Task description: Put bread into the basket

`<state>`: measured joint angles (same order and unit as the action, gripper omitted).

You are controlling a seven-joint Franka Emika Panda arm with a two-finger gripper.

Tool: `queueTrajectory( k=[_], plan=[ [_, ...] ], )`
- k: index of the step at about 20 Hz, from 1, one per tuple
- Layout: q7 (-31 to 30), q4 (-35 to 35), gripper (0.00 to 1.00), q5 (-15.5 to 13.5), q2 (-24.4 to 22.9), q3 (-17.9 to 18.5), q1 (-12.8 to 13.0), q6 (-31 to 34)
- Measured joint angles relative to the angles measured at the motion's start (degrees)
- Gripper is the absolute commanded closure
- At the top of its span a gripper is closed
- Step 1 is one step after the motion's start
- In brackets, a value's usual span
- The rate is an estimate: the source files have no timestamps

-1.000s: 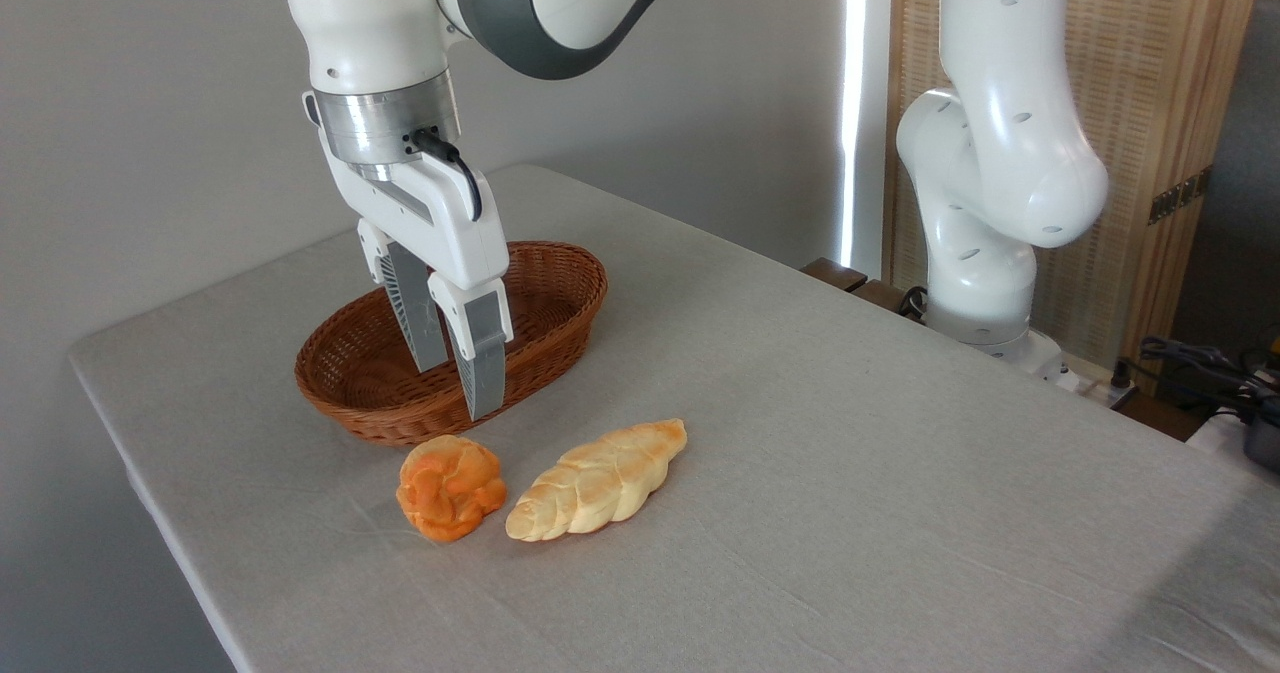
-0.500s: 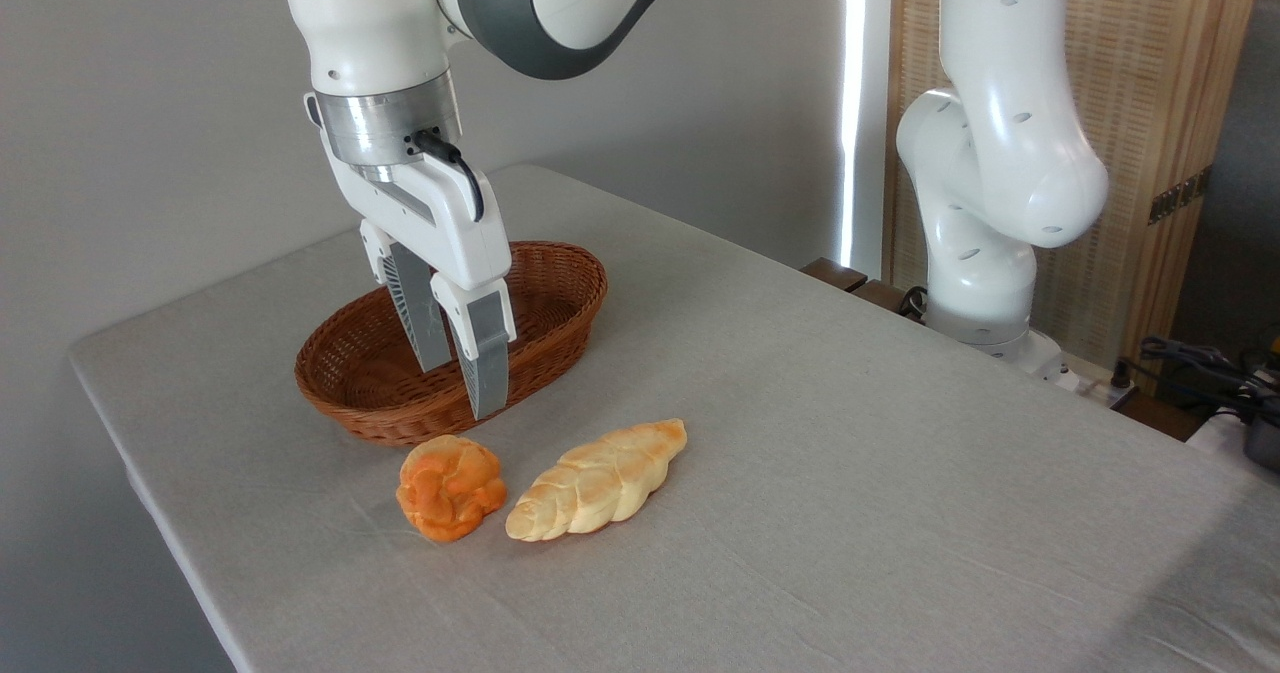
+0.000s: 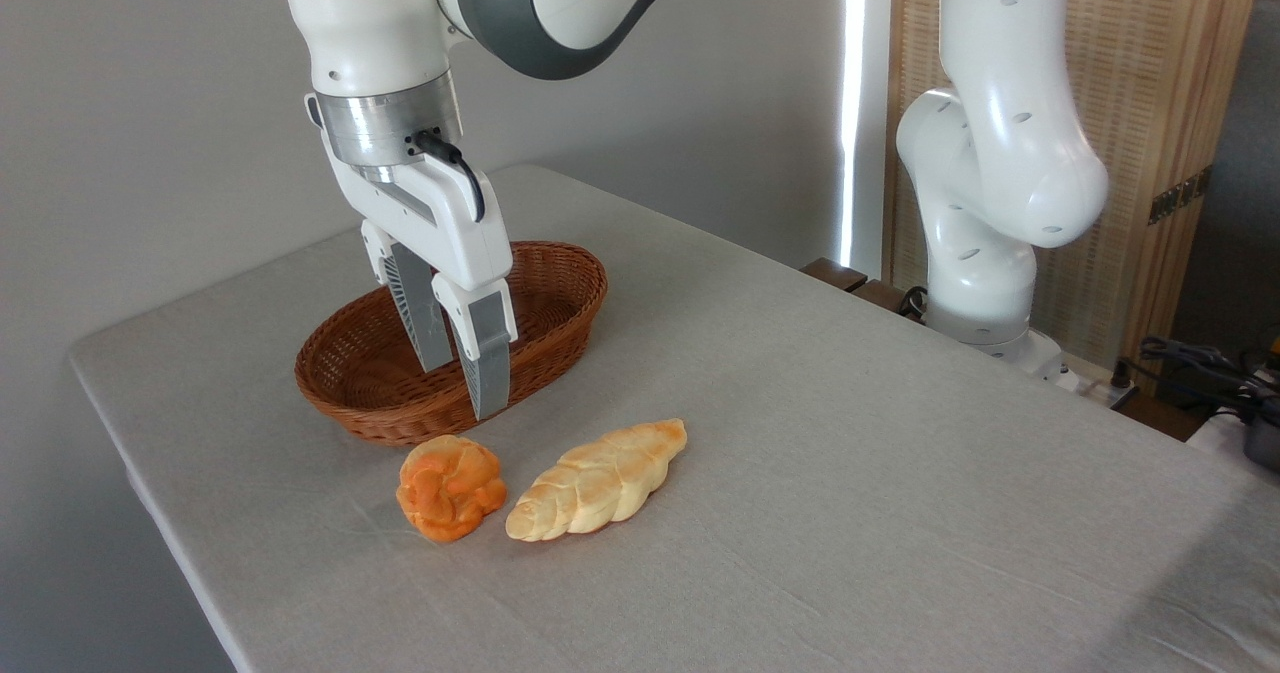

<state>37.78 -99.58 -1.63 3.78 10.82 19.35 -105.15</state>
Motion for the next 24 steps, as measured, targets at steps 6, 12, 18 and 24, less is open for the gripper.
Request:
queueTrajectory(
  k=[6,12,18,24],
  plan=[
    [0.3,-0.5,0.0,0.0,1.3,0.0,0.0,-3.2],
    [0.3,-4.4,0.0,0.0,4.4,-0.1,0.0,-11.1],
    [0.4,-4.7,0.56,0.0,7.6,-1.4,0.1,-13.2],
    [3.9,-4.7,0.8,0.0,8.1,-1.4,0.0,-13.5]
  ],
)
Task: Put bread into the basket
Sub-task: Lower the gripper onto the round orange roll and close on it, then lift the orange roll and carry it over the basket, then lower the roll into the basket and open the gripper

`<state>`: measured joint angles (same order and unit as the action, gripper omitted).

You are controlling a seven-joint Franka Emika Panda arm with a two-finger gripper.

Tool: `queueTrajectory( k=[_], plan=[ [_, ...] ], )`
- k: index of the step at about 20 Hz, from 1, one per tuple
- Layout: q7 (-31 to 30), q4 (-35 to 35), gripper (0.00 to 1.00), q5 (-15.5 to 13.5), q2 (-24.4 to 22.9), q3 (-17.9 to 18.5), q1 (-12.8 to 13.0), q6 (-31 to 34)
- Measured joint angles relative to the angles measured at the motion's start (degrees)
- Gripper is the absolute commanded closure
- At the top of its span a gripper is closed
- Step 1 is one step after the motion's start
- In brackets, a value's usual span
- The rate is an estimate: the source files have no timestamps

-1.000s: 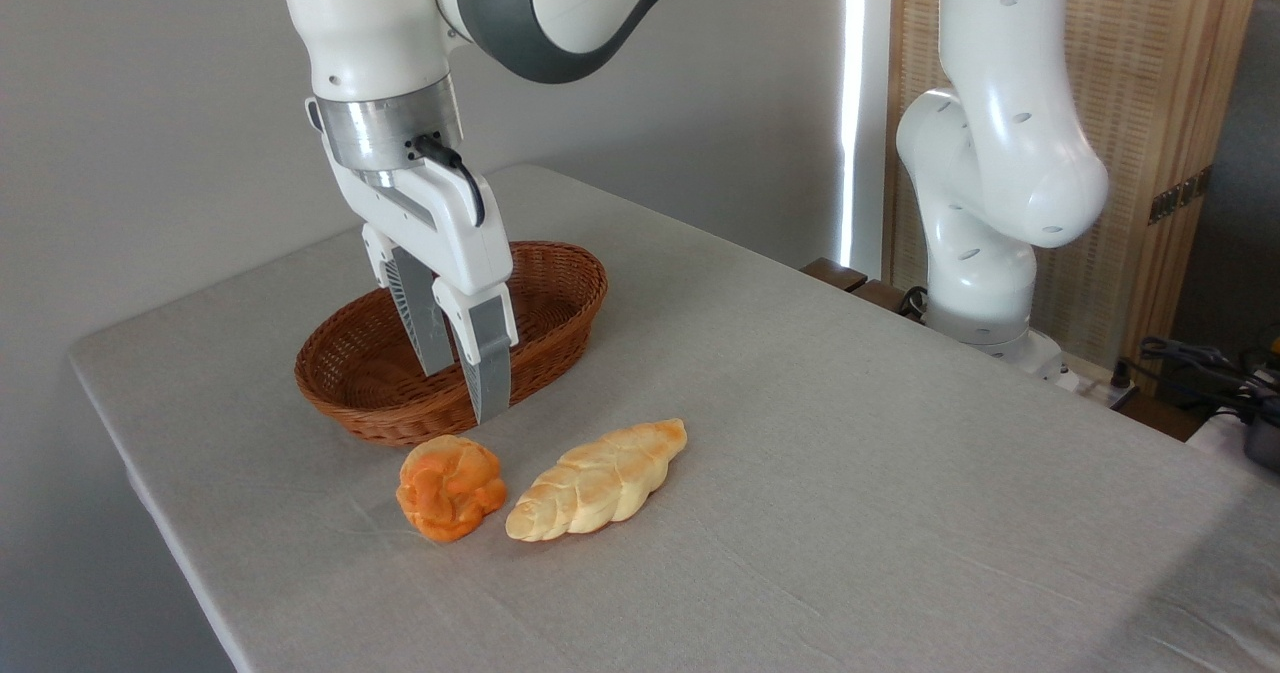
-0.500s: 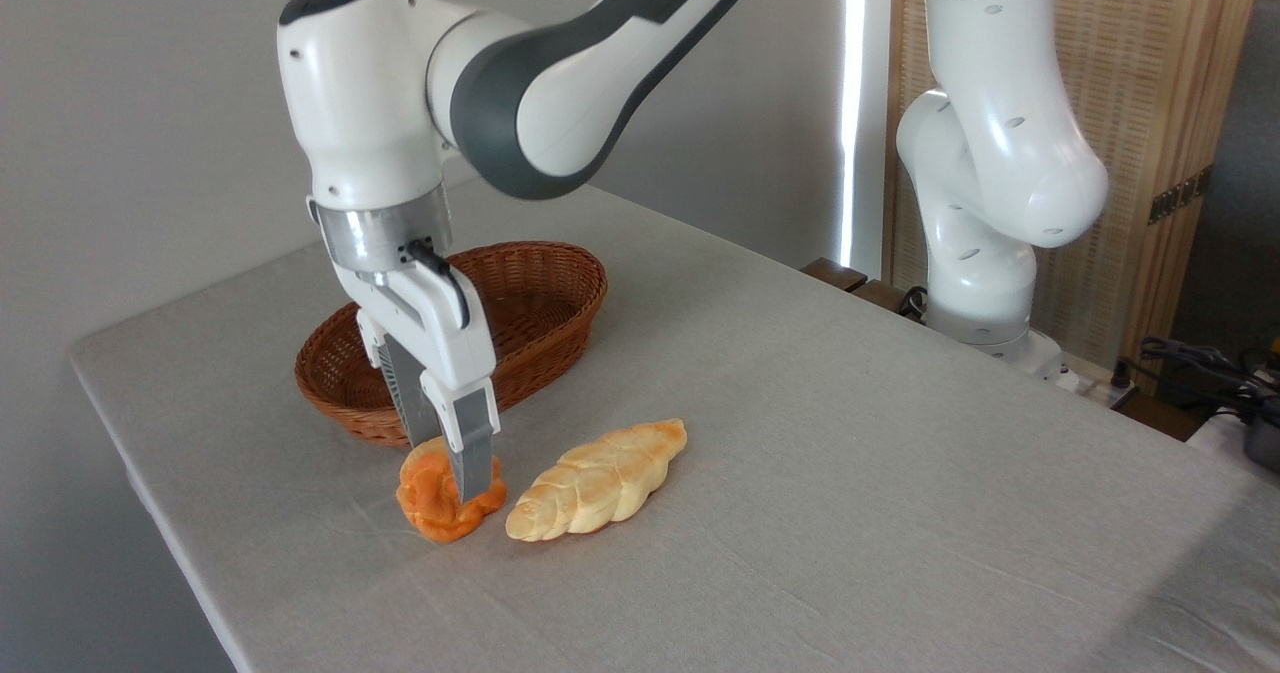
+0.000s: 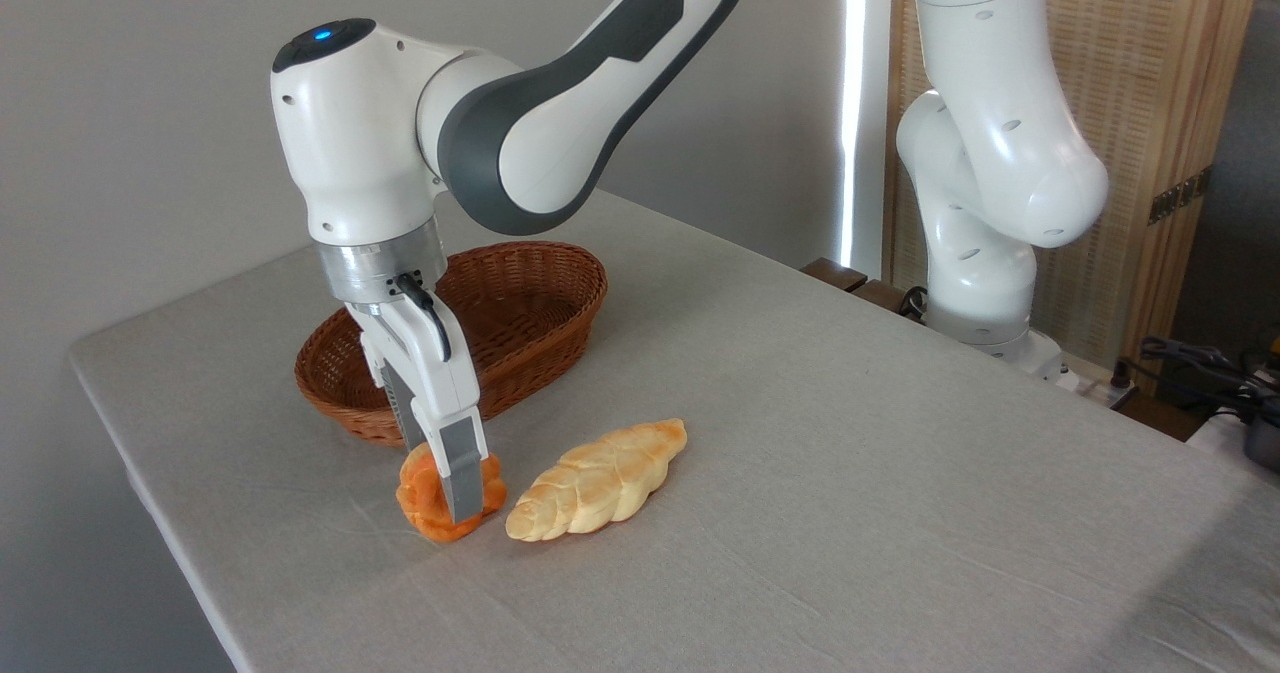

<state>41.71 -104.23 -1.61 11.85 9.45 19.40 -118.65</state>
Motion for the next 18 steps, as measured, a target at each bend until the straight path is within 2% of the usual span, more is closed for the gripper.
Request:
queueTrajectory(
  k=[10,14,15,17,18],
  plan=[
    [0.6,0.4,0.78,0.0,-0.3,0.0,-0.1,-0.1],
    [0.4,2.1,0.78,-0.3,-3.3,-0.2,-0.1,-0.1],
    [0.0,2.3,0.78,-0.9,-4.4,-0.7,-0.1,-0.1],
    [-2.8,2.3,0.66,-2.1,-6.0,-3.1,0.0,0.0],
    [-5.4,2.3,0.66,-2.3,-6.3,-4.9,0.0,0.0]
  ],
)
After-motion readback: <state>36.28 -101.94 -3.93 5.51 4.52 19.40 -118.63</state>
